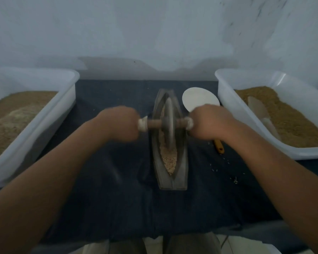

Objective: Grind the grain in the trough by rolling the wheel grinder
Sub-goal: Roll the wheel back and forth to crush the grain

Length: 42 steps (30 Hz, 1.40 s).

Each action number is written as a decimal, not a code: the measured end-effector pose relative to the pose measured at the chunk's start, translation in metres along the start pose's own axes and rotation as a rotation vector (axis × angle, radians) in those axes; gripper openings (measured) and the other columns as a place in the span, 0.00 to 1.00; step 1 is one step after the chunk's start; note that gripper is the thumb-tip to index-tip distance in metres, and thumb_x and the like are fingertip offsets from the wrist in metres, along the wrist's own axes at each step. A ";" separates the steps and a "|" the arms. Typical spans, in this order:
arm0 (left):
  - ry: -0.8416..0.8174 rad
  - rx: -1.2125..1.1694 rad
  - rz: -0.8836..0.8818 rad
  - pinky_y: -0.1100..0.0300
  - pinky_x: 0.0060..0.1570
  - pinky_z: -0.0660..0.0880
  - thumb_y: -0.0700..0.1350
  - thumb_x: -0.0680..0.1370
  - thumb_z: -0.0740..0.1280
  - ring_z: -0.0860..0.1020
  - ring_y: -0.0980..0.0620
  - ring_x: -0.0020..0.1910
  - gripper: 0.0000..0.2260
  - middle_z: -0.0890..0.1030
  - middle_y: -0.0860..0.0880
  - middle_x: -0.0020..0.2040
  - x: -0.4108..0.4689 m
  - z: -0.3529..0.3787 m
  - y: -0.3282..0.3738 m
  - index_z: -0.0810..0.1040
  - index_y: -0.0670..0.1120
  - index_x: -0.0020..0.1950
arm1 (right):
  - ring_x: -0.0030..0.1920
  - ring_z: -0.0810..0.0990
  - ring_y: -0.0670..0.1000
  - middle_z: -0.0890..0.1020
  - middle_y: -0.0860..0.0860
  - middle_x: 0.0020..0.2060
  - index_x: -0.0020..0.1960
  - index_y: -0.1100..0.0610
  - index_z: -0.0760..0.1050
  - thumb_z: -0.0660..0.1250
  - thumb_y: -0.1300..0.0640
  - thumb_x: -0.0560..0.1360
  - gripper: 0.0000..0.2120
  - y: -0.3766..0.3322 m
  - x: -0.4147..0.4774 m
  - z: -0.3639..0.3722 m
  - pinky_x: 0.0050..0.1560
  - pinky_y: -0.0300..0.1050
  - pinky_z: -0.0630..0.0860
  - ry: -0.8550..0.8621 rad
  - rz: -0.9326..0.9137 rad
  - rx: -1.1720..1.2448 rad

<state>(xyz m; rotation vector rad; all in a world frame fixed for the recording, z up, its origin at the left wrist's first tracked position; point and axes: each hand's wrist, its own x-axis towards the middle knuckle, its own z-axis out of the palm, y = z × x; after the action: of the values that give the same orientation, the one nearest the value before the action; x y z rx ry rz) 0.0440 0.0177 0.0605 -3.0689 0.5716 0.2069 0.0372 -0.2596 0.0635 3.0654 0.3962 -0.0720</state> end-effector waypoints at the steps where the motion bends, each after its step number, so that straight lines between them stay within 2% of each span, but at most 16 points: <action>1: -0.028 0.006 0.050 0.60 0.33 0.73 0.53 0.70 0.70 0.77 0.53 0.32 0.10 0.77 0.54 0.32 -0.016 0.004 -0.002 0.74 0.50 0.35 | 0.32 0.79 0.45 0.80 0.48 0.29 0.33 0.49 0.76 0.67 0.45 0.72 0.11 0.000 -0.018 -0.001 0.31 0.43 0.72 -0.075 -0.028 0.033; 4: 0.000 0.030 0.111 0.61 0.27 0.66 0.56 0.66 0.63 0.74 0.59 0.29 0.09 0.76 0.55 0.29 -0.051 0.016 -0.004 0.74 0.51 0.34 | 0.24 0.75 0.42 0.79 0.44 0.26 0.30 0.48 0.75 0.66 0.43 0.68 0.12 -0.003 -0.054 -0.001 0.24 0.33 0.64 -0.215 -0.084 0.054; 6: 0.031 0.020 0.060 0.60 0.30 0.69 0.56 0.66 0.63 0.75 0.56 0.30 0.09 0.76 0.54 0.30 -0.043 0.019 -0.001 0.73 0.51 0.34 | 0.26 0.76 0.42 0.80 0.43 0.27 0.32 0.46 0.77 0.66 0.42 0.69 0.11 -0.001 -0.044 0.001 0.26 0.38 0.67 -0.209 -0.058 0.072; 9: 0.134 0.023 -0.075 0.55 0.39 0.78 0.56 0.70 0.67 0.79 0.49 0.36 0.11 0.79 0.53 0.36 0.005 0.008 0.000 0.75 0.50 0.36 | 0.34 0.79 0.47 0.80 0.47 0.31 0.35 0.48 0.77 0.67 0.44 0.74 0.12 0.002 0.005 0.007 0.31 0.43 0.70 -0.024 0.039 -0.006; 12: 0.182 -0.027 -0.169 0.53 0.41 0.77 0.66 0.66 0.63 0.77 0.48 0.36 0.19 0.79 0.51 0.39 0.050 -0.010 -0.005 0.75 0.50 0.38 | 0.35 0.77 0.51 0.79 0.47 0.34 0.36 0.49 0.77 0.64 0.40 0.74 0.15 0.004 0.052 0.007 0.36 0.46 0.72 0.213 0.137 -0.073; 14: 0.150 -0.059 -0.173 0.52 0.43 0.77 0.68 0.67 0.64 0.78 0.46 0.38 0.21 0.79 0.51 0.40 0.061 -0.013 -0.008 0.75 0.50 0.39 | 0.35 0.79 0.52 0.79 0.48 0.34 0.36 0.49 0.77 0.63 0.41 0.72 0.14 0.003 0.064 0.001 0.38 0.48 0.75 0.226 0.138 -0.083; 16: 0.093 -0.079 -0.145 0.51 0.46 0.80 0.61 0.72 0.69 0.81 0.43 0.44 0.15 0.81 0.49 0.44 0.055 -0.007 -0.009 0.76 0.49 0.41 | 0.37 0.81 0.53 0.80 0.48 0.35 0.37 0.48 0.78 0.63 0.41 0.69 0.12 0.002 0.061 -0.006 0.42 0.51 0.80 0.131 0.099 -0.064; 18: -0.019 -0.069 -0.088 0.54 0.44 0.79 0.53 0.73 0.70 0.81 0.45 0.41 0.10 0.81 0.49 0.42 0.032 0.001 -0.008 0.76 0.48 0.40 | 0.38 0.82 0.51 0.82 0.49 0.36 0.38 0.49 0.81 0.66 0.43 0.70 0.11 0.002 0.042 -0.012 0.44 0.51 0.82 -0.114 0.036 -0.016; 21: -0.210 -0.071 0.039 0.60 0.31 0.73 0.51 0.68 0.69 0.80 0.52 0.33 0.10 0.79 0.51 0.32 -0.011 0.006 -0.002 0.76 0.46 0.34 | 0.28 0.78 0.42 0.80 0.44 0.27 0.32 0.45 0.81 0.71 0.47 0.68 0.07 -0.001 0.000 -0.018 0.33 0.43 0.75 -0.550 -0.072 0.149; 23: -0.251 -0.075 0.084 0.61 0.28 0.70 0.53 0.65 0.67 0.79 0.55 0.30 0.10 0.78 0.51 0.29 -0.028 0.008 0.001 0.75 0.46 0.33 | 0.23 0.72 0.42 0.76 0.43 0.22 0.29 0.41 0.78 0.70 0.48 0.65 0.07 0.000 -0.020 -0.019 0.29 0.42 0.71 -0.656 -0.125 0.185; 26: -0.151 0.009 0.051 0.61 0.30 0.71 0.51 0.71 0.68 0.76 0.56 0.30 0.10 0.77 0.52 0.31 -0.017 0.009 -0.001 0.74 0.47 0.34 | 0.25 0.75 0.42 0.77 0.43 0.24 0.32 0.47 0.78 0.72 0.49 0.68 0.07 0.004 -0.011 -0.013 0.30 0.41 0.72 -0.523 -0.095 0.144; 30: 0.226 0.048 -0.135 0.55 0.38 0.75 0.61 0.72 0.67 0.76 0.48 0.35 0.14 0.78 0.53 0.37 0.037 0.001 -0.006 0.74 0.51 0.36 | 0.38 0.79 0.49 0.80 0.47 0.36 0.38 0.50 0.77 0.68 0.51 0.75 0.08 0.006 0.036 -0.006 0.45 0.50 0.81 -0.020 0.007 -0.032; 33: 0.302 0.036 -0.189 0.56 0.35 0.72 0.67 0.72 0.68 0.75 0.50 0.32 0.20 0.79 0.52 0.36 0.065 -0.004 -0.005 0.75 0.51 0.36 | 0.37 0.79 0.52 0.79 0.48 0.35 0.38 0.50 0.78 0.65 0.46 0.75 0.11 0.007 0.053 -0.009 0.44 0.54 0.83 0.215 0.098 -0.053; 35: 0.237 0.005 -0.174 0.55 0.37 0.74 0.63 0.73 0.69 0.76 0.49 0.34 0.17 0.78 0.52 0.37 0.063 -0.003 -0.004 0.75 0.51 0.37 | 0.38 0.80 0.53 0.79 0.48 0.35 0.38 0.50 0.77 0.65 0.46 0.75 0.11 0.004 0.050 -0.012 0.44 0.53 0.82 0.186 0.088 -0.040; 38: -0.007 -0.050 -0.052 0.58 0.36 0.74 0.52 0.73 0.70 0.78 0.53 0.35 0.09 0.80 0.52 0.38 0.026 0.005 -0.005 0.75 0.49 0.37 | 0.40 0.81 0.50 0.81 0.48 0.37 0.38 0.50 0.78 0.68 0.51 0.75 0.08 -0.001 0.018 -0.012 0.43 0.51 0.82 -0.007 -0.006 -0.031; 42: -0.149 -0.118 0.025 0.63 0.27 0.69 0.54 0.63 0.66 0.77 0.59 0.28 0.09 0.78 0.53 0.28 -0.033 0.022 -0.005 0.75 0.49 0.34 | 0.33 0.78 0.43 0.79 0.45 0.32 0.36 0.46 0.75 0.70 0.50 0.74 0.09 0.003 -0.035 -0.009 0.32 0.41 0.70 -0.216 -0.156 0.003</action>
<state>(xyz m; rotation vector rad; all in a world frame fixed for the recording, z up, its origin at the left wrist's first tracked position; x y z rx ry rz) 0.0126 0.0348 0.0429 -3.1236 0.6113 0.4815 0.0041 -0.2708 0.0744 2.9805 0.6187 -0.4054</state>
